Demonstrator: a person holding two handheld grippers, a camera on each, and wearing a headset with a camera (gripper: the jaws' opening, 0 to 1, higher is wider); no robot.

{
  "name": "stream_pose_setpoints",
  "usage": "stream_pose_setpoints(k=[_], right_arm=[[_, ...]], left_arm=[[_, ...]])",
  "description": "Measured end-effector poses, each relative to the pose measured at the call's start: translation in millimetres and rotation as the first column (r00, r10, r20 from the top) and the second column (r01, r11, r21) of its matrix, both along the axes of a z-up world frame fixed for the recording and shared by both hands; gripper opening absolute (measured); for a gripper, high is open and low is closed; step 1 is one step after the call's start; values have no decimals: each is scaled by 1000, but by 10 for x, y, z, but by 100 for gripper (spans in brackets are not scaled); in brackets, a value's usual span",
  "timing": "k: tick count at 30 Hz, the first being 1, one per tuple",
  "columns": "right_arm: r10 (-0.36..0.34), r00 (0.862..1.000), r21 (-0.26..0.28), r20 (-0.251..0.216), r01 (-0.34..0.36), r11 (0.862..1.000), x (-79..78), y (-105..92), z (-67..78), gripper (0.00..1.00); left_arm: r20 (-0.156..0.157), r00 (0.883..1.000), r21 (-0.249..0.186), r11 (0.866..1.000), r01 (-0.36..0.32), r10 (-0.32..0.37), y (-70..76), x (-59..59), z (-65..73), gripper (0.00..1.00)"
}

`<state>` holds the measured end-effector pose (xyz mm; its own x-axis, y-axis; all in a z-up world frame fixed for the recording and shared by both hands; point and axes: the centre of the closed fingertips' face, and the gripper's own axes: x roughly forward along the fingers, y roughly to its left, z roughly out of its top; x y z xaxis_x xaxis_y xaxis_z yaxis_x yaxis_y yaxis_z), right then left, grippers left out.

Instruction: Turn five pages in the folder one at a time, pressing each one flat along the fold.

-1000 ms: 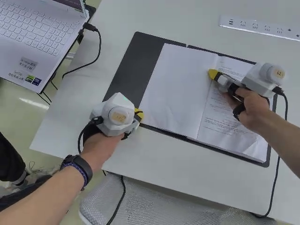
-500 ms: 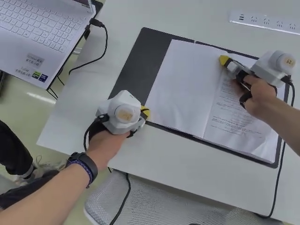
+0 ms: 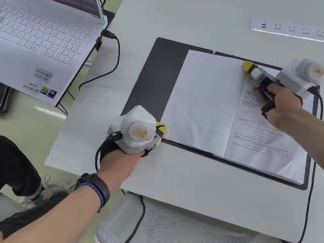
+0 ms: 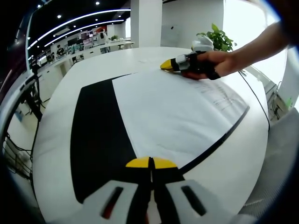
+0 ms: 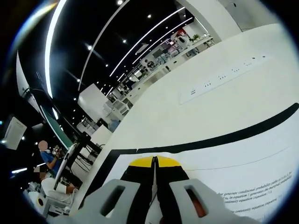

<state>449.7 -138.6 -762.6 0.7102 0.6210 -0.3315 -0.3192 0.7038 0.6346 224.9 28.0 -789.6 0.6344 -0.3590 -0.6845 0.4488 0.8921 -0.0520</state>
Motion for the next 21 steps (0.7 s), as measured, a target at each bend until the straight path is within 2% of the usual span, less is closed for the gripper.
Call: stream_pose_setpoints(k=[8,16,21], right_arm=[[94,996,-7,6,-94,996,-331,106,47,0],[113,994,14,-1,-113,994,-484,116,28,0],[135,991,27,8,-135,990,-641,125,30,0]], left_arm=[[5,1000,-12,1000,-3,3,-6,-2,6,0],[3,1000,-21,1000,-7,7,-17,0,5,0],[5,1000,-23,1000,-8,8,-19,-1,10,0]])
